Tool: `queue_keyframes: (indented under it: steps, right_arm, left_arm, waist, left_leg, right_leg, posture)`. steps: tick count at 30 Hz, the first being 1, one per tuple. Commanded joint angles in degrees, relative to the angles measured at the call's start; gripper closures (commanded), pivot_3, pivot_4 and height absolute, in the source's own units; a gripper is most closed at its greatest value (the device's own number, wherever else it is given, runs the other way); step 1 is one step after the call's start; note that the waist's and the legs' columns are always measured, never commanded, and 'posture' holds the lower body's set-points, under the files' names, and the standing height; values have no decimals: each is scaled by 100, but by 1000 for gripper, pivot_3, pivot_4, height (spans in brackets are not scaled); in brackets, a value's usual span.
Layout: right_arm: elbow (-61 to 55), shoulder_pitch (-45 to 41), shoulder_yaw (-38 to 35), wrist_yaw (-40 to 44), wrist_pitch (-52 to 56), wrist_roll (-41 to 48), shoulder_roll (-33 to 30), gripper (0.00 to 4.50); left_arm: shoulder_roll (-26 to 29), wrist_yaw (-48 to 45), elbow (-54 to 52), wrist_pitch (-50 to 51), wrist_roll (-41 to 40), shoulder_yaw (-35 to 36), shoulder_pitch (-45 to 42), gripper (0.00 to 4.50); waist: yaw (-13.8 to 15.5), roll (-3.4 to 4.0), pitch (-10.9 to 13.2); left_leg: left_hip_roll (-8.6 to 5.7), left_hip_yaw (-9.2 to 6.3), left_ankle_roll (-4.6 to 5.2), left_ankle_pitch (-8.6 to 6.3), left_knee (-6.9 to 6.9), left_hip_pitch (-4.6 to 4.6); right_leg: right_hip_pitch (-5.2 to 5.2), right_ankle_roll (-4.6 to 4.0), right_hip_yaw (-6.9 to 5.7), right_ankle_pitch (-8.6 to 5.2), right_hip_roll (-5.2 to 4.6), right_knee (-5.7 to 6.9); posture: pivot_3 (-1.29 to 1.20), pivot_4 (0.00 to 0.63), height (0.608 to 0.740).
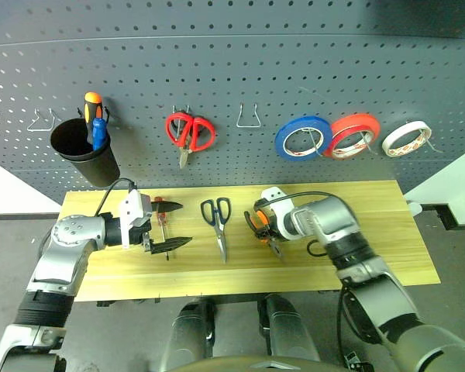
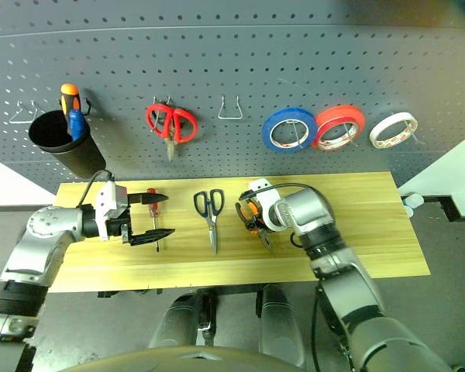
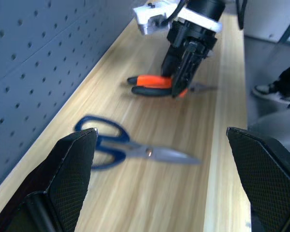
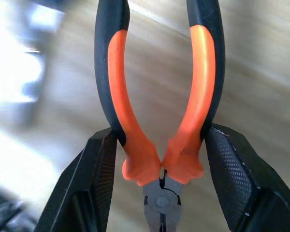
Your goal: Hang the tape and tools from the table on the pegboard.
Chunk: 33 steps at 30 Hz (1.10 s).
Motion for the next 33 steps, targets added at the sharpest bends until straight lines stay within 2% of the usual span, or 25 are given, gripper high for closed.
queue_keyframes:
  steps: [1,5,9,13,18,22,25,29,33]
  right_arm:
    - [-1394,189,-215,358,469,570,-404,2043]
    - [-2408,444,-879,458,821,1087,-591,2044]
    - [-3281,432,-1935,591,1065,1720,-495,2044]
    - [-3555,19,-2892,491,877,2184,-211,2045]
    - [-3591,-694,-3739,0,330,2506,289,2045]
    - [-3569,-1212,-3935,-630,-223,2605,773,2045]
    - [-3299,-1573,-3962,-1381,-738,2341,1102,2045]
    - [-2825,-1508,-3523,-2200,-1466,1726,1363,2045]
    - [-2699,-1325,-3070,-2591,-2061,1389,1572,2045]
  left_arm:
    - [33,-125,-140,-16,-125,40,-32,0]
    - [53,-210,-157,-35,-139,52,-38,0]
    - [87,-257,-150,-33,-171,99,-80,0]
    - [59,-310,-95,-64,-244,141,-194,0]
    - [-57,-244,-63,-136,-297,201,-407,0]
    - [-183,-64,-116,-101,-359,256,-511,0]
    - [-370,128,-174,-153,-430,309,-576,0]
    - [-464,271,-181,-176,-428,330,-669,0]
    - [-413,310,-197,-126,-439,335,-692,0]
  waist:
    - [-1,-4,-6]
    - [-1,-9,-23]
    - [-5,-11,-30]
    - [-13,-40,-124]
    - [-16,-41,-252]
    - [-28,-37,-381]
    - [-39,-32,-438]
    - [-46,-34,-513]
    - [-56,-33,-522]
  left_leg:
    - [0,-2,0,0,0,0]
    - [0,-5,0,0,0,-1]
    - [-1,-3,-3,1,7,-1]
    - [-2,-3,-4,2,9,0]
    - [-5,6,-9,5,10,2]
    - [-8,17,-9,5,8,3]
    - [-11,23,-12,7,10,9]
    - [-10,21,-14,8,9,52]
    - [-10,34,-15,8,8,77]
  right_leg:
    - [1,0,-4,0,0,-1]
    - [5,0,-13,0,1,-3]
    - [8,2,-12,2,0,-3]
    - [10,4,-13,4,3,-3]
    - [13,4,-13,6,4,0]
    - [15,4,-15,6,6,2]
    - [17,3,-12,7,5,7]
    - [56,0,-13,8,9,5]
    - [75,-1,-2,9,10,7]
  posture:
    - [56,164,740]
    - [41,136,740]
    - [25,115,740]
    - [8,95,740]
    - [-1,66,740]
    - [-5,57,740]
    - [-2,56,740]
    - [7,59,740]
    - [12,64,740]
